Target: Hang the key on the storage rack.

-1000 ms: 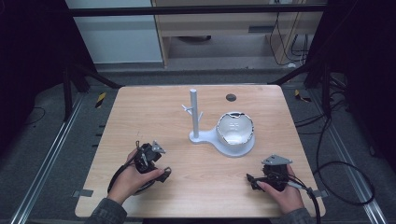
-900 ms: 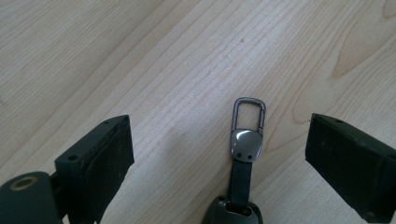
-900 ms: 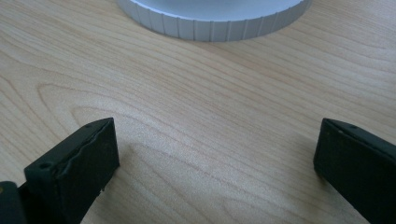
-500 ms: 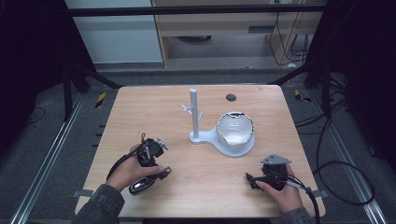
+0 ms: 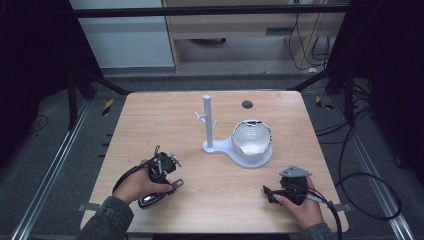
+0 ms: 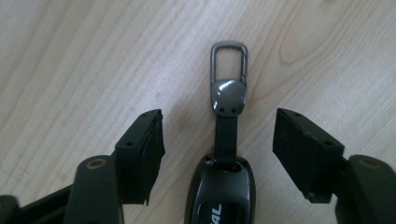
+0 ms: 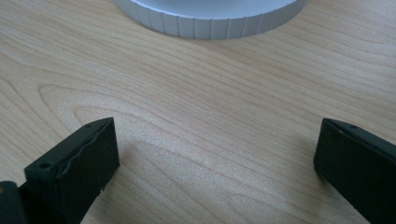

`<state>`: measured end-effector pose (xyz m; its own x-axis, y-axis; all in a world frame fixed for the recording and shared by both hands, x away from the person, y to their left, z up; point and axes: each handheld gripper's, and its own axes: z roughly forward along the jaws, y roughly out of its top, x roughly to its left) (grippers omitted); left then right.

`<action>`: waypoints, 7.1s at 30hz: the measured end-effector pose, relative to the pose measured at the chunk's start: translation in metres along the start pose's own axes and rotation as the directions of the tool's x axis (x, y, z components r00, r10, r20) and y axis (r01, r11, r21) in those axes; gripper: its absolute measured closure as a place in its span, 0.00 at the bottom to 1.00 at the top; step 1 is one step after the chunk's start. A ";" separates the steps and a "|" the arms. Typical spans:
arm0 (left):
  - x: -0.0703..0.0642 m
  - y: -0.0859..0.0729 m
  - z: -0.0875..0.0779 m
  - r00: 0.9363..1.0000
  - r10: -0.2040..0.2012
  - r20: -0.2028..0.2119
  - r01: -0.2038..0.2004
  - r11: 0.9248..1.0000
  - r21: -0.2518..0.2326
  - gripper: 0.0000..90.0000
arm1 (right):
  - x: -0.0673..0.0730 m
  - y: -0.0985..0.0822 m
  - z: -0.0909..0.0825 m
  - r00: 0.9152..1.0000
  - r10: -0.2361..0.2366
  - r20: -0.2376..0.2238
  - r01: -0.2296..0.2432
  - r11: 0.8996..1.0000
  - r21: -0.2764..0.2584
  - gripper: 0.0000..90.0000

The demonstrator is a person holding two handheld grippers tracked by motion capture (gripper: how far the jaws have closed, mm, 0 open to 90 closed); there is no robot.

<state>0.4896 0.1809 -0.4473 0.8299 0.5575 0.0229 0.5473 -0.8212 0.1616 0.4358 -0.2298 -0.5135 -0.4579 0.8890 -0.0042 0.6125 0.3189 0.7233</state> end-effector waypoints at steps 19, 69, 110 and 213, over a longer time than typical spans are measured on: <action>-0.003 0.003 0.012 0.999 0.049 0.012 -0.050 0.997 0.067 0.61 | 0.001 -0.001 -0.001 1.000 -0.004 0.000 0.004 1.000 -0.001 0.00; -0.009 -0.035 -0.023 1.000 -0.010 -0.023 0.005 0.978 -0.210 0.89 | 0.002 -0.001 -0.001 1.000 -0.007 -0.005 0.007 1.000 0.000 0.00; -0.018 -0.071 -0.065 0.954 -0.287 -0.083 0.138 0.671 -0.729 0.89 | 0.004 -0.001 -0.001 1.000 0.004 0.000 -0.004 1.000 0.001 0.00; -0.004 0.071 -0.067 0.943 -0.311 -0.118 0.108 0.624 -0.774 0.89 | 0.004 -0.001 -0.001 1.000 0.006 0.000 -0.006 1.000 0.001 0.00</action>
<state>0.5180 0.1289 -0.3702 0.5997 0.7953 0.0881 0.3469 -0.3576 0.8671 0.4325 -0.2273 -0.5134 -0.4544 0.8908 0.0006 0.6161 0.3138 0.7224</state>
